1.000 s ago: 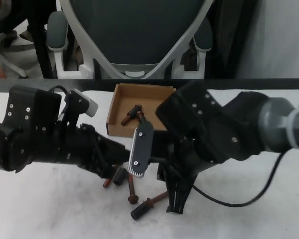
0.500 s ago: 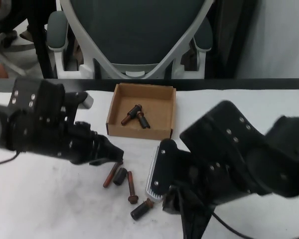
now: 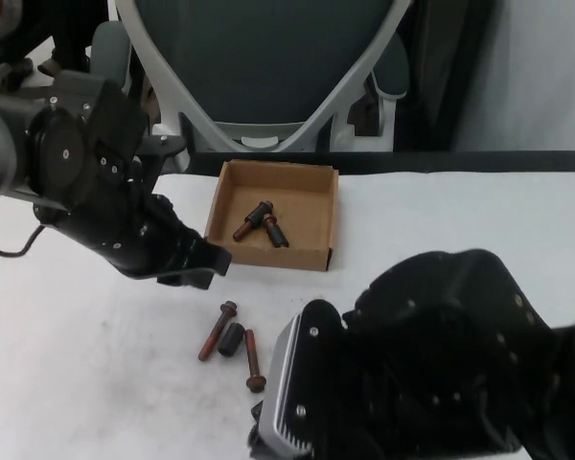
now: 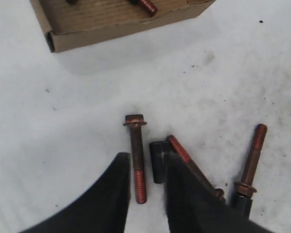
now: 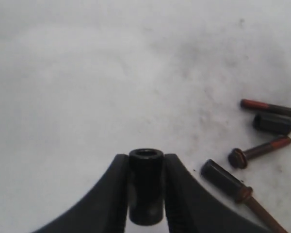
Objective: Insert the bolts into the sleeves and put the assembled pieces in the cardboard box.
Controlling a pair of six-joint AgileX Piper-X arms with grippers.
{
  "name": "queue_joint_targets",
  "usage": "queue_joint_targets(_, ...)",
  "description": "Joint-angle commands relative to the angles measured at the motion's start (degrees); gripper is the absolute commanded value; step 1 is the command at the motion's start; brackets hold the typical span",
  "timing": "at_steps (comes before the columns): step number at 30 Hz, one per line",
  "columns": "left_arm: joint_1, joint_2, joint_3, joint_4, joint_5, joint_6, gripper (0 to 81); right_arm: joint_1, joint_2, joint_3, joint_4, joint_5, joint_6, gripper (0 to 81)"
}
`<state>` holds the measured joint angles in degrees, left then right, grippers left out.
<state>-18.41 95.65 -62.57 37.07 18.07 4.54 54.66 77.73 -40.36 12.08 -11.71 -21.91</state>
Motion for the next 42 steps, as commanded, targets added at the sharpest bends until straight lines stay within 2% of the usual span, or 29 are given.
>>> queue_joint_targets(1,-0.4,0.6,-0.6,1.1,-1.5,0.2,23.9,2.0,-2.5,1.4,-3.1,-1.5,1.8,0.2)
queue_joint_targets(6,-1.5,4.7,-0.9,0.1,-2.6,-0.2,23.9,4.3,-5.7,3.4,-4.1,-1.0,4.2,0.2)
queue_joint_targets(14,-3.3,9.8,-3.6,-0.4,-2.6,0.2,23.9,5.2,-7.7,5.4,-4.2,-1.0,5.7,0.2)
queue_joint_targets(27,-3.5,10.1,-4.0,-3.5,-3.9,0.2,23.9,5.4,-7.8,7.2,-4.2,-1.2,7.9,0.2)
queue_joint_targets(42,-3.5,10.1,-4.0,-4.3,-4.7,-0.3,23.9,9.6,-7.8,7.2,-4.2,-1.1,9.6,0.2)
